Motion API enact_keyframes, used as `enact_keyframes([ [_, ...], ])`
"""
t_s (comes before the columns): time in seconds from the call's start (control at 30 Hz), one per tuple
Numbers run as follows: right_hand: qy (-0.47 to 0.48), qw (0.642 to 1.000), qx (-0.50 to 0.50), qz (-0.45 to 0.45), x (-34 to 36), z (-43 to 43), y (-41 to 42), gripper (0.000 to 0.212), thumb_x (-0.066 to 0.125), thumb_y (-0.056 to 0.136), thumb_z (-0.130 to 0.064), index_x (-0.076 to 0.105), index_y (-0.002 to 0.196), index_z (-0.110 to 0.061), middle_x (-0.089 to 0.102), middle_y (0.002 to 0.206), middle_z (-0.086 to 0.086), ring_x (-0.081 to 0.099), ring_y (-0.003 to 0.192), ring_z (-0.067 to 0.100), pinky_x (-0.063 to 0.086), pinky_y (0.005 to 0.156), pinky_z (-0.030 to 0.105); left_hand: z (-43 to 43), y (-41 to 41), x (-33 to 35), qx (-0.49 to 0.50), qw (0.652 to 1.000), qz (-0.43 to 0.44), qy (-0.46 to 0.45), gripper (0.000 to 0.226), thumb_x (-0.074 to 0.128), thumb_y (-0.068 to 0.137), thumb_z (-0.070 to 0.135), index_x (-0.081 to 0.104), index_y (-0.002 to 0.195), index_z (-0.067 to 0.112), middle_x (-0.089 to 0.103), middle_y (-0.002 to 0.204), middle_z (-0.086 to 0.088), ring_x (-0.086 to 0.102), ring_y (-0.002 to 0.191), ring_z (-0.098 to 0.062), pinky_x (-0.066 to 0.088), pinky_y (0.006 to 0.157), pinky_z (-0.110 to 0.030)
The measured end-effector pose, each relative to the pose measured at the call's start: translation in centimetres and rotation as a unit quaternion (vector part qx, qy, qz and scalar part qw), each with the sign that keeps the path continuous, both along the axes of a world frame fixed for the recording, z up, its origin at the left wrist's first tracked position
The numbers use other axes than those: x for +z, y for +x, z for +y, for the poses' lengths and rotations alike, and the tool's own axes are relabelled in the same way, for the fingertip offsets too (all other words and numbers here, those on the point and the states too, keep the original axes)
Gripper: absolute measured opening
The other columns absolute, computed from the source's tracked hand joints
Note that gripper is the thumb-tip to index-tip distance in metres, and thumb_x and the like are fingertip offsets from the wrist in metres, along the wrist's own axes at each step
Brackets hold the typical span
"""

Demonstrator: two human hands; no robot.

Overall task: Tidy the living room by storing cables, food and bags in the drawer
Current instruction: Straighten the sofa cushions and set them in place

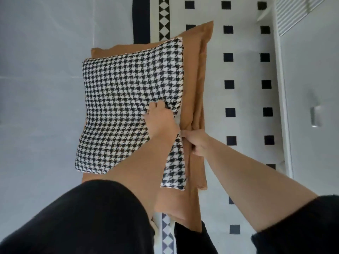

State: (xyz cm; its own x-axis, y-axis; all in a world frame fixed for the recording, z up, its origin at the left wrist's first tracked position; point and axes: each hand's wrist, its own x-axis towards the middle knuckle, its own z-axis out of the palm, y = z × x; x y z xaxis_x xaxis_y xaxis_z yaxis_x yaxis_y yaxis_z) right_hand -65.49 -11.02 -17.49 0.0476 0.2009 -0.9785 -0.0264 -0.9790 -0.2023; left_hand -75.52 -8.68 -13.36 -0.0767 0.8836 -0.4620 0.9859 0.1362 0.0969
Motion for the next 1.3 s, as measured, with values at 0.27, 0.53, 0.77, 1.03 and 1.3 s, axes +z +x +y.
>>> enact_keyframes([
  [0.27,0.067,0.994,0.062,-0.061,13.5,-1.7,-1.7,0.038,0.067,0.078,-0.002,0.055,0.113,0.005,0.060,0.096,0.014,0.059,0.092,0.031,0.052,0.085,0.039,0.4,-3.4,13.3,-0.019,0.999,0.015,0.025,0.020,0.043,0.088,-0.007,0.054,0.094,0.010,0.051,0.081,-0.004,0.045,0.069,-0.017,0.036,0.061,-0.030],
  [0.53,0.111,0.967,0.154,-0.170,28.4,-4.1,1.4,0.034,0.056,0.085,0.000,0.051,0.118,0.006,0.057,0.115,0.018,0.058,0.104,0.035,0.051,0.091,0.041,-2.9,-0.1,25.6,-0.048,0.995,-0.077,0.036,0.024,0.034,0.095,0.003,0.046,0.115,0.008,0.059,0.105,-0.012,0.058,0.093,-0.026,0.041,0.073,-0.034],
  [0.77,0.142,0.914,0.248,-0.287,38.8,-7.5,4.2,0.019,0.041,0.092,-0.007,0.053,0.104,0.001,0.053,0.116,0.016,0.054,0.105,0.031,0.042,0.079,0.029,-5.8,2.9,34.5,-0.081,0.989,-0.118,0.037,0.025,0.033,0.094,0.001,0.048,0.114,0.006,0.059,0.111,-0.014,0.057,0.102,-0.029,0.040,0.078,-0.036],
  [1.03,0.145,0.879,0.227,-0.393,47.2,-16.3,8.8,0.013,0.041,0.088,-0.003,0.052,0.092,0.003,0.055,0.108,0.018,0.054,0.089,0.029,0.044,0.071,0.031,-12.7,8.2,42.6,-0.213,0.959,-0.168,0.083,0.022,0.037,0.095,0.004,0.049,0.113,0.007,0.060,0.105,-0.012,0.059,0.098,-0.029,0.044,0.082,-0.037],
  [1.3,0.103,0.900,0.060,-0.420,50.9,-31.9,17.0,0.015,0.045,0.084,-0.006,0.041,0.070,-0.007,0.043,0.071,0.006,0.043,0.059,0.018,0.033,0.049,0.026,-24.7,18.5,48.0,-0.409,0.894,-0.168,0.070,0.017,0.045,0.093,0.012,0.050,0.109,0.008,0.056,0.096,-0.007,0.058,0.094,-0.028,0.042,0.075,-0.034],
])
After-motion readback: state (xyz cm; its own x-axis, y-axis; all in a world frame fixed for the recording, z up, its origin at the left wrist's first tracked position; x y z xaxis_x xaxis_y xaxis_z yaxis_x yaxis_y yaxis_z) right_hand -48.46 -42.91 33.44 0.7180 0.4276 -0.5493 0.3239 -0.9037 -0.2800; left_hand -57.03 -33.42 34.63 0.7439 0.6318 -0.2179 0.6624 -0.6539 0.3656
